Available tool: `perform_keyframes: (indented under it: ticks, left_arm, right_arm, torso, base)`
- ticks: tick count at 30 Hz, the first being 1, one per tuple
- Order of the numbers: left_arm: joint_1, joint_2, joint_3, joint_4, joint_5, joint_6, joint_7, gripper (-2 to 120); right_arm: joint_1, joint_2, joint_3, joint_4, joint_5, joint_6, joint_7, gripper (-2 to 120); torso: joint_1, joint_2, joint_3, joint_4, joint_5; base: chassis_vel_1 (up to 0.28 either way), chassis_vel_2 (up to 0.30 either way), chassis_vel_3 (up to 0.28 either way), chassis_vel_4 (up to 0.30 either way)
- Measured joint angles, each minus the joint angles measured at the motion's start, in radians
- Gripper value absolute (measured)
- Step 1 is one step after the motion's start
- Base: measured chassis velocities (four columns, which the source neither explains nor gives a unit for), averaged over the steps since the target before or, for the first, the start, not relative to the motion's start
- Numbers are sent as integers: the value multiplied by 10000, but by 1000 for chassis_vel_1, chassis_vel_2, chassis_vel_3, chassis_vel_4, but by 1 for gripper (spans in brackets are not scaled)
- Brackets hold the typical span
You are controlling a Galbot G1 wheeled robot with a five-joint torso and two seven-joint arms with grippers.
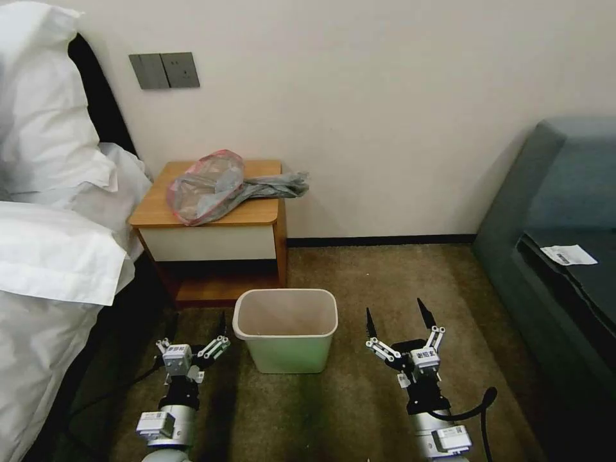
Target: Pick up the garbage bag from the table and place it over the trash can.
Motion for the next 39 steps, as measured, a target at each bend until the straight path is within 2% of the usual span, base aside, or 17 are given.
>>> perform_keyframes:
  ticks: [39]
  left_arm:
    - [0, 0, 0, 0, 0, 0, 0, 100]
  right_arm:
    - [0, 0, 0, 0, 0, 0, 0, 100]
  torso:
    - [0, 0, 0, 0, 0]
  base:
    - [0, 0, 0, 0]
